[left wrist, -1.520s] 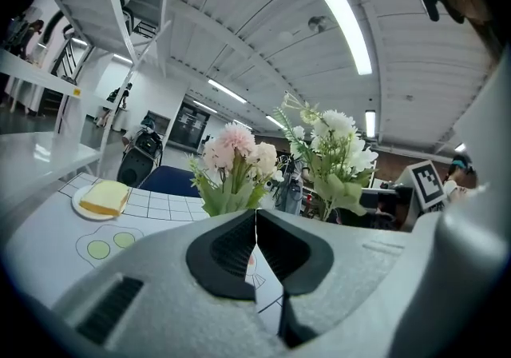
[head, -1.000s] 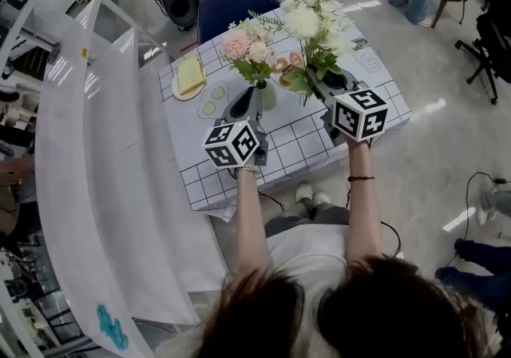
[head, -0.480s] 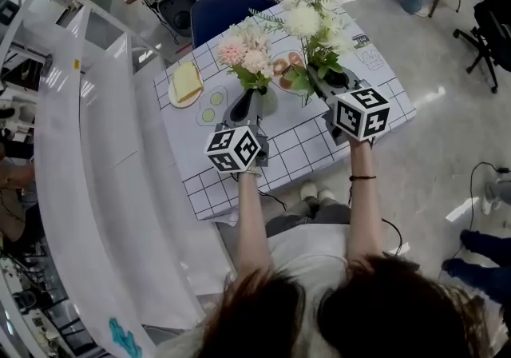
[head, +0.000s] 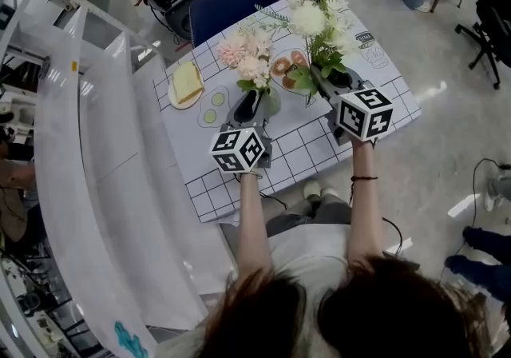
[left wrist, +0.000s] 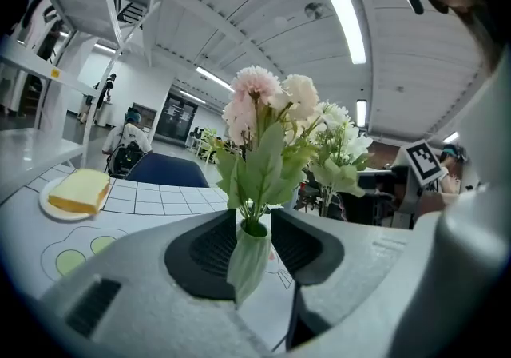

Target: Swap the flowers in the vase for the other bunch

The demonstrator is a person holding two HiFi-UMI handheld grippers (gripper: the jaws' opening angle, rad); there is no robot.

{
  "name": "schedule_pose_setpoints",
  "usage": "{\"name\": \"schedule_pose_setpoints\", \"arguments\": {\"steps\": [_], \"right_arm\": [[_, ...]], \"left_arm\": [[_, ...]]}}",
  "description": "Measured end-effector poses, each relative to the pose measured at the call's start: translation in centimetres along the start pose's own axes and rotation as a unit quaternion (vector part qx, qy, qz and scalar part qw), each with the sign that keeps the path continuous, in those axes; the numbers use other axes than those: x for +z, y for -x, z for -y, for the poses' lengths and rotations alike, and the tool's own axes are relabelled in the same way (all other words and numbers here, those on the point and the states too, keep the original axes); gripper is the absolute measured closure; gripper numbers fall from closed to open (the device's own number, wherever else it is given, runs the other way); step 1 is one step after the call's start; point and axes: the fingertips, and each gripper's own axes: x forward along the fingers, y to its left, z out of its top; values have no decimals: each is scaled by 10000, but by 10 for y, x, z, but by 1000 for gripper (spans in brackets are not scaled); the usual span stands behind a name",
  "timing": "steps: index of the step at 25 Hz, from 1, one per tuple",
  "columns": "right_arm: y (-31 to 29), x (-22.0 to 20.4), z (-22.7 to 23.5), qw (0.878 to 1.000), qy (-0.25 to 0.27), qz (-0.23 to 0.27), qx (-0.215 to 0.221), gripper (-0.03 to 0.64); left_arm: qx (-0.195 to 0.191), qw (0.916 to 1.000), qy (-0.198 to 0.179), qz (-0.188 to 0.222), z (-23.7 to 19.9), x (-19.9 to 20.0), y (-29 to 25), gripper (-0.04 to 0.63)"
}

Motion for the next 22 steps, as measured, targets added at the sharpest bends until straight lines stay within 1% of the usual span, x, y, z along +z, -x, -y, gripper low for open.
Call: {"name": "schedule_pose_setpoints", "arguments": {"steps": [3,8,13,22], "right_arm": [[0,-2,4,10000,-32,4,-42,561],[2,-3,10,9999,-90,36,-104,561],[7,-2,15,9998,-108,58,-173,561],[16,0,23,9995,-99,98,-285,561]], "left_arm": [[-5,10000,-47,-16,-1,-2,-4,443],[-8,10000,-87,-35,-2,-2,-9,420],[0,10000,-74,-36,-2,-3,-14,414],[155,9999,-10,6,-4,-2,-20,416]]}}
